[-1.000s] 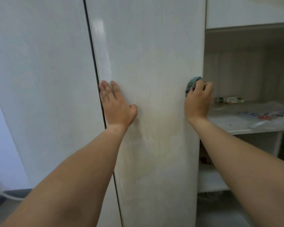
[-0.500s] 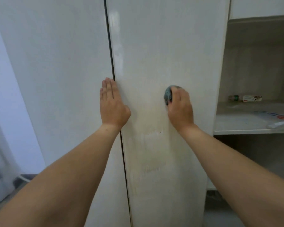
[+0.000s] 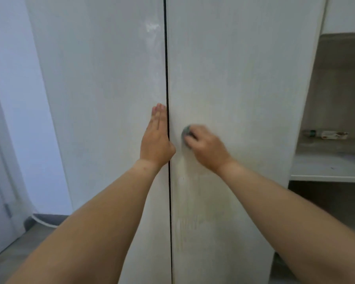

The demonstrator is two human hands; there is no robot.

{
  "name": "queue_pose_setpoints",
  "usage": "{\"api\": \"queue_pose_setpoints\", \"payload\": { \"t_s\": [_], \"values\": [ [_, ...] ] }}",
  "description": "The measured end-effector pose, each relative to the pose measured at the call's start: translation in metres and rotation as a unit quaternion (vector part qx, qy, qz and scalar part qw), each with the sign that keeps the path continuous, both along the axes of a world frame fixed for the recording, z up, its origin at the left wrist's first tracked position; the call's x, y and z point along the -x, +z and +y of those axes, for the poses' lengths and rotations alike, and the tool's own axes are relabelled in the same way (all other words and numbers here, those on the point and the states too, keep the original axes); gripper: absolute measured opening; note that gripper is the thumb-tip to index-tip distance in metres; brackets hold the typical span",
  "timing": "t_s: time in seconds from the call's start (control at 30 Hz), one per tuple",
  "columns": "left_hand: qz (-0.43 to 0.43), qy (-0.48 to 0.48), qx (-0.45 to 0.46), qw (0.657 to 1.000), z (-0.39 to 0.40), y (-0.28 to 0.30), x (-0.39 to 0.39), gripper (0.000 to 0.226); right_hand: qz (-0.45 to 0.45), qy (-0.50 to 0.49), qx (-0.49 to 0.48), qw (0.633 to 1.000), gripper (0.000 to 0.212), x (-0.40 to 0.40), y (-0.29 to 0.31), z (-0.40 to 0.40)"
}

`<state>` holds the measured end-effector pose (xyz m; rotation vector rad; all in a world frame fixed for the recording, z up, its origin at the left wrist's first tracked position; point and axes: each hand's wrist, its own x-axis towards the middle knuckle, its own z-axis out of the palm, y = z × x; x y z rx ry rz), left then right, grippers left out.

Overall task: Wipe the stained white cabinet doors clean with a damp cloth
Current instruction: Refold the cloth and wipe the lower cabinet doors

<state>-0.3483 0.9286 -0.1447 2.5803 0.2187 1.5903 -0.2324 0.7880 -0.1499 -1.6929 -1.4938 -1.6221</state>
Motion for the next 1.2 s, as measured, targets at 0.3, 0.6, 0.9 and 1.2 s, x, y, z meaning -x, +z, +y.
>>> {"api": "queue_pose_setpoints", "payload": {
  "t_s": [0.3,0.6,0.9,1.2],
  "values": [
    [0.008,0.005,0.021,1.000,-0.004,0.002,0.002,0.092,0.099,-0.082,-0.224,0.966,0.021,-0.016,0.107,-0.025],
    [0.023,0.039,-0.092,0.995,0.024,-0.016,0.018,0.074,-0.095,0.007,0.129,0.987,0.025,0.021,-0.016,0.020],
    [0.048,0.038,-0.082,0.995,0.030,-0.033,0.013,0.080,0.026,-0.009,0.011,1.000,0.024,0.034,-0.028,0.037],
    [0.081,0.082,-0.026,0.993,0.009,-0.032,0.011,0.090,0.174,0.008,-0.087,0.981,0.026,0.024,0.001,0.012]
  ]
}}
